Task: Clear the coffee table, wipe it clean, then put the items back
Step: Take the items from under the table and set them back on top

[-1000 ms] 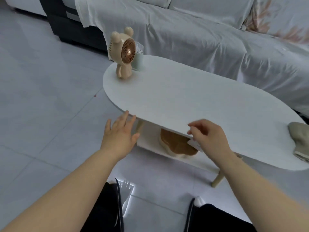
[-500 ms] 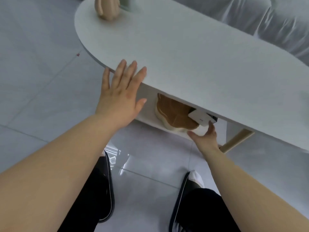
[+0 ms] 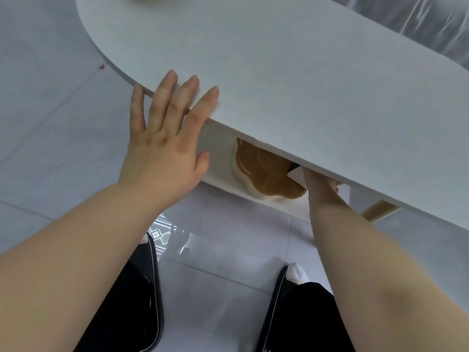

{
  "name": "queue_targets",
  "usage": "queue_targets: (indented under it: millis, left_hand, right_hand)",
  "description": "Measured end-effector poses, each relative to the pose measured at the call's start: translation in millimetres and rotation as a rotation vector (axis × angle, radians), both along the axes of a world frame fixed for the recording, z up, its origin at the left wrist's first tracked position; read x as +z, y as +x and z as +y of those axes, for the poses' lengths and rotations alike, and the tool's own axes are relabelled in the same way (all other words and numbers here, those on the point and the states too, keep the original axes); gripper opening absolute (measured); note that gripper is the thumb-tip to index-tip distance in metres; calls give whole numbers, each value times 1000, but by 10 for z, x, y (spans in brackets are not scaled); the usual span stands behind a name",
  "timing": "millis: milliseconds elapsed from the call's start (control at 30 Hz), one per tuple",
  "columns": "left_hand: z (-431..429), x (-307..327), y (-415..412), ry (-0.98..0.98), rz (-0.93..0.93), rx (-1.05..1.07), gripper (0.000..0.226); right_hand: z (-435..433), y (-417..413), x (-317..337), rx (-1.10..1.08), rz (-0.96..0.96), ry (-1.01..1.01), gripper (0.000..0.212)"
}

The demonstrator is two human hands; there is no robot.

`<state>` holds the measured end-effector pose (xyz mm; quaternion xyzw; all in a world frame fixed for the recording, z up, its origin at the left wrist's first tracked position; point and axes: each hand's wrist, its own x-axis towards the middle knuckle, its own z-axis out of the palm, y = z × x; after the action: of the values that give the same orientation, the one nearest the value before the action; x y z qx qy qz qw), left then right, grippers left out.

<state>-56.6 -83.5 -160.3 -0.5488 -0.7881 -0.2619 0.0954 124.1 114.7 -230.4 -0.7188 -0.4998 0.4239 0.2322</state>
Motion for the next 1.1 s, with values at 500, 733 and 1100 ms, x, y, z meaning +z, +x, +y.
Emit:
queue_targets:
  millis: [500, 733, 1100]
  left_hand:
    - [-106, 311, 44, -292, -50, 33, 81]
    - [-165, 614, 196, -554, -59, 84, 78]
    - [-81, 828, 611, -589, -204, 78, 62]
  right_hand:
    - [-811, 284, 315, -4, -158, -2, 89]
    - [-1195, 728, 855, 168, -166, 8, 89]
    - [-1806, 1730, 1889, 563, -171, 63, 86]
